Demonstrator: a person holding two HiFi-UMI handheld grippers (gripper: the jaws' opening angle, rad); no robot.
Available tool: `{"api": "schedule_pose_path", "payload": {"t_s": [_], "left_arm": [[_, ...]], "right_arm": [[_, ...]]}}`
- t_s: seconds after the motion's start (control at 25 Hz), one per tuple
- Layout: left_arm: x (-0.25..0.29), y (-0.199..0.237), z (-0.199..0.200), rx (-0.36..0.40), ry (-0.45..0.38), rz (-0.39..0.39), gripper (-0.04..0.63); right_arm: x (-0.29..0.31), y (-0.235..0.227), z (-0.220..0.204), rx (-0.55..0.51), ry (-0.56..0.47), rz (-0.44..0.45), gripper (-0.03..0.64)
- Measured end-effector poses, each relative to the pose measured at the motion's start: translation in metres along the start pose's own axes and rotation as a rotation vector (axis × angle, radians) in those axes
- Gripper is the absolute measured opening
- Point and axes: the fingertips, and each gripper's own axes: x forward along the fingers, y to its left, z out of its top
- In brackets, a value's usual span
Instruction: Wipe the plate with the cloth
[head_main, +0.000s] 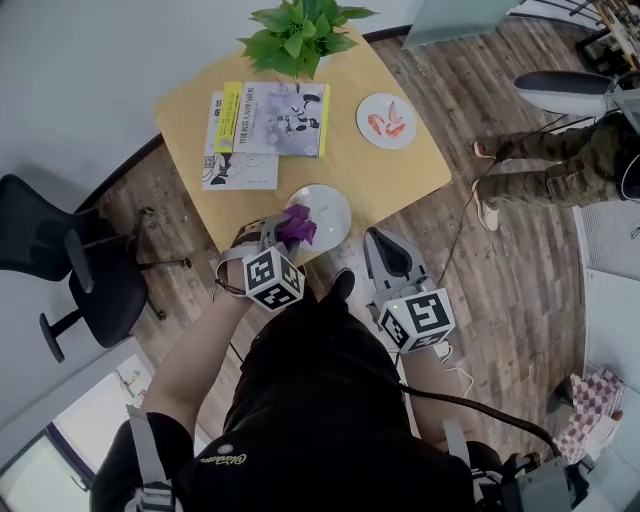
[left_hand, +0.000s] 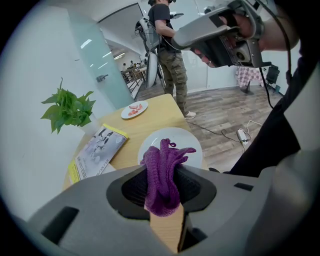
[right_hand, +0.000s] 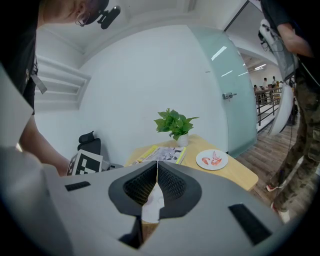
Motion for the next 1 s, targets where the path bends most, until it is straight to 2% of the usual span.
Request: {"api": "schedule_pose_path", "payload": {"t_s": [0.28,0.48,0.56,0.76,0.88,1.0], "left_arm": [[-0.003,-0.038,0.0,0.108,0.032,-0.108,0.127],[-0.006,-0.044,0.005,0.112,0.02,-0.148,0.127],[-0.007,-0.03,0.008,0.088,0.013,-0.128,0.127],[0.012,0.048,0.021,-0.014,0.007,-0.041,0.127],[0.03,0.066,0.027,0.016,0.039,-0.045,0.127],[0.043,0.056,0.032,0.094,0.062,-0.08,0.127]], "right_arm": [[0.0,-0.002,0.001,0.011,-0.006,-0.004,0.009],[0.001,-0.001,0.0,0.016,-0.006,-0.002,0.009],[0.0,-0.002,0.001,0.015,-0.008,-0.004,0.009],[-0.002,-0.007,0.001,0.012,-0.009,-0.015,0.009],[-0.003,-0.008,0.002,0.007,-0.012,-0.02,0.009],[-0.004,-0.01,0.0,0.013,-0.01,-0.026,0.009]]}}
